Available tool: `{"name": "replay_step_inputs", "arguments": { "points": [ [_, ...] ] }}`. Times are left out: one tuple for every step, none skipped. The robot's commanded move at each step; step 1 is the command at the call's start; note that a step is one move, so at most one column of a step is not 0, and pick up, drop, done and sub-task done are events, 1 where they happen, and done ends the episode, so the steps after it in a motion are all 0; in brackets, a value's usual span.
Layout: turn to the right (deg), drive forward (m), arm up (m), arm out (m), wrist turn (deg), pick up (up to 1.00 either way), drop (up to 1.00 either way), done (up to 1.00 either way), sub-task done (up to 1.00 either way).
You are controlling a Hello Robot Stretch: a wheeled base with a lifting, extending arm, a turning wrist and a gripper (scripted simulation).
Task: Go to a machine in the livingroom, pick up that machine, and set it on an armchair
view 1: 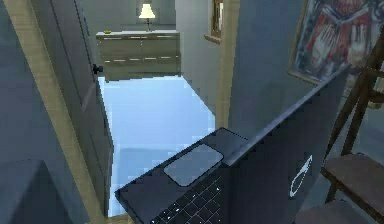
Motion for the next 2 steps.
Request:
{"name": "replay_step_inputs", "arguments": {
  "points": [
    [-15.0, 0.00, 0.00, 0.00, 0.0, 0.00, 0.00, 0.00, 0.00],
    [0.0, 1.00, 0.00, 0.00, 0.0, 0.00, 0.00, 0.00, 0.00]
  ]
}}
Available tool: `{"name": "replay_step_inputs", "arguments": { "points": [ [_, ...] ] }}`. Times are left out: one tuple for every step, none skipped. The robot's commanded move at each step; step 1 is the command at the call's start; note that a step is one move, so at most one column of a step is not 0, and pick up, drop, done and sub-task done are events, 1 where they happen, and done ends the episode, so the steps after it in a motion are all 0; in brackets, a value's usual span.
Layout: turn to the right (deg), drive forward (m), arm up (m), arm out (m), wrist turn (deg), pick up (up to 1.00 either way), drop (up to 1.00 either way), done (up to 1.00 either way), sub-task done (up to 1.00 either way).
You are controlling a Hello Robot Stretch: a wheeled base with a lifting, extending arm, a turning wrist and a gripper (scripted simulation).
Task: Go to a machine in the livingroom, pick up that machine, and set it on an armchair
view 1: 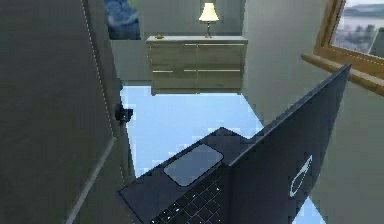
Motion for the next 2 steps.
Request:
{"name": "replay_step_inputs", "arguments": {
  "points": [
    [-12.0, 0.00, 0.00, 0.00, 0.0, 0.00, 0.00, 0.00, 0.00],
    [0.0, 0.05, 0.00, 0.00, 0.0, 0.00, 0.00, 0.00, 0.00]
  ]
}}
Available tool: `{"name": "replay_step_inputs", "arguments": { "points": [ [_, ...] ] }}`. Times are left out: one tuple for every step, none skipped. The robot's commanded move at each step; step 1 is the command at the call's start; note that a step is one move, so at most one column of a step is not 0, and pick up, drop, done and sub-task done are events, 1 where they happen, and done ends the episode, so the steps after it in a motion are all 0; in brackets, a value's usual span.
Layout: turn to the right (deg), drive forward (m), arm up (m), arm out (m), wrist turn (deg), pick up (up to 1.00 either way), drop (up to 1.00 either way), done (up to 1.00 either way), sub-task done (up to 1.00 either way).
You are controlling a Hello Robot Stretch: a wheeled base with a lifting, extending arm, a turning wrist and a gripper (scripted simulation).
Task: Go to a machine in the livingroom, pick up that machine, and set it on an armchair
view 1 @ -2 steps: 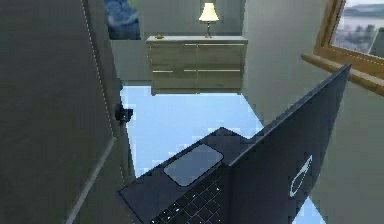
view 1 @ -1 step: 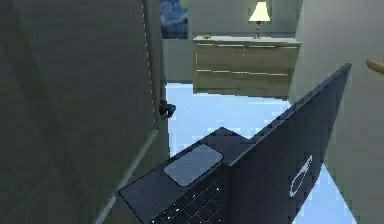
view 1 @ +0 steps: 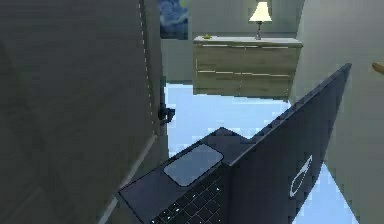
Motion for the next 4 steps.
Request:
{"name": "replay_step_inputs", "arguments": {
  "points": [
    [30.0, 0.00, 0.00, 0.00, 0.0, 0.00, 0.00, 0.00, 0.00],
    [0.0, 0.80, 0.00, 0.00, 0.0, 0.00, 0.00, 0.00, 0.00],
    [-12.0, 0.00, 0.00, 0.00, 0.0, 0.00, 0.00, 0.00, 0.00],
    [0.0, 0.45, 0.00, 0.00, 0.0, 0.00, 0.00, 0.00, 0.00]
  ]
}}
